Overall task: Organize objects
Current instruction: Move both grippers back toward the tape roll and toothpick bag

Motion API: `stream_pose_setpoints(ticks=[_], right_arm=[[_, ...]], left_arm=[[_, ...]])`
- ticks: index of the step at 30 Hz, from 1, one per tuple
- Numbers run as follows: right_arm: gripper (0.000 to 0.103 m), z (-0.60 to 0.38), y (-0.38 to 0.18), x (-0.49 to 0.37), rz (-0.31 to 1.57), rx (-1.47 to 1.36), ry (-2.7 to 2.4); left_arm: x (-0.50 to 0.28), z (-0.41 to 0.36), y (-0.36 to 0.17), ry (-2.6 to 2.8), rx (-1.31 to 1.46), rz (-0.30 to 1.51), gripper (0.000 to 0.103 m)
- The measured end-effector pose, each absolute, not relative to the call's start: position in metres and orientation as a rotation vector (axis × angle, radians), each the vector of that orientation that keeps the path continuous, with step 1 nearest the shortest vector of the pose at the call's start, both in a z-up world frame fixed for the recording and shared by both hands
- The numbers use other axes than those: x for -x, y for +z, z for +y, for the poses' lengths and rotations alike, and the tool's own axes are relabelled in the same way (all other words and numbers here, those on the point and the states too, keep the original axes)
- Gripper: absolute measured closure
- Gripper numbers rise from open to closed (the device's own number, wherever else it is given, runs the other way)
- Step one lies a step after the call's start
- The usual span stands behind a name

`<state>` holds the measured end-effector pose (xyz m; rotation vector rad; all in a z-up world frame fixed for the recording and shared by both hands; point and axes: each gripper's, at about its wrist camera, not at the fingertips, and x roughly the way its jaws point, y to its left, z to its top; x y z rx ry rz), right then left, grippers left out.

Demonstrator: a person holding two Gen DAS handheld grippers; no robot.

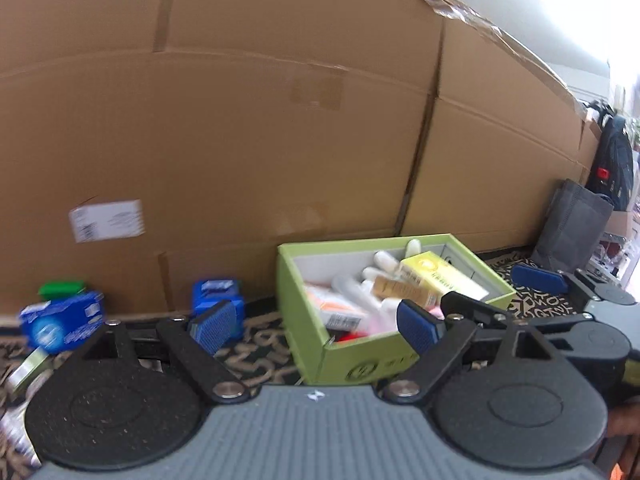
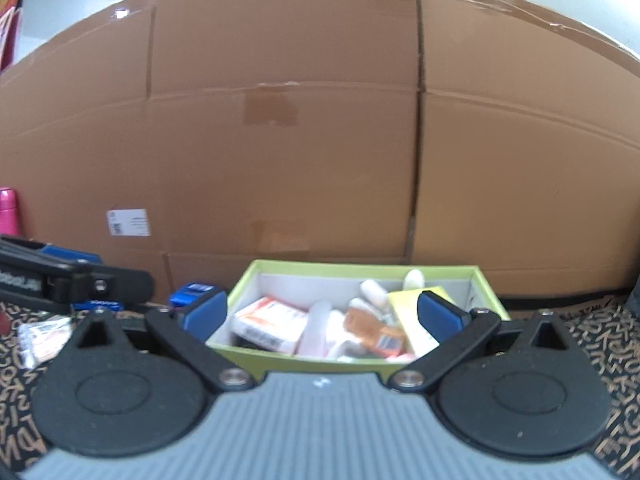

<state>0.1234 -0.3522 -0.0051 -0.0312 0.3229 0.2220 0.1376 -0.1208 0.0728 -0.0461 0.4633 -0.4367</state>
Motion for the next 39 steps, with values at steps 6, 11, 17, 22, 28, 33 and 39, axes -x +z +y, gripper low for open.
stream_pose_setpoints(ticks=[6,11,17,22,28,33,39], right_arm=[[0.0,-0.317,-0.023,-0.093,0.359,0.015,0.301],[0.0,-0.272,-0.048,-0.082,0.411,0.009,0.392],[0.0,-0.204,-0.072,-0.082,0.516,0.064,0.487],[0.0,-0.176,-0.085,-0.075,0.553,0.099,0.482],[0.0,-0.179,-0.089,-0.078,0.596,0.07,0.42],[0.0,-0.185,-0.089,-0.078,0.604,0.062,0.395],[0.0,-0.171,-0.094,-0.083,0.638,0.08,0.44]], left_arm=[[-0.102,-0.06,0.057,-0.336,0.102,0.457,0.012],[-0.086,-0.006,0.028,-0.202,0.163,0.497,0.012],[-0.091,0.055,-0.003,-0.112,0.249,0.584,0.012],[-0.126,0.08,-0.016,-0.087,0.217,0.597,0.013],[-0.176,0.096,-0.039,-0.081,0.261,0.709,0.042],[-0.172,0.072,-0.04,-0.368,0.329,0.795,0.075],[-0.149,0.073,-0.022,-0.409,0.348,0.721,0.073]])
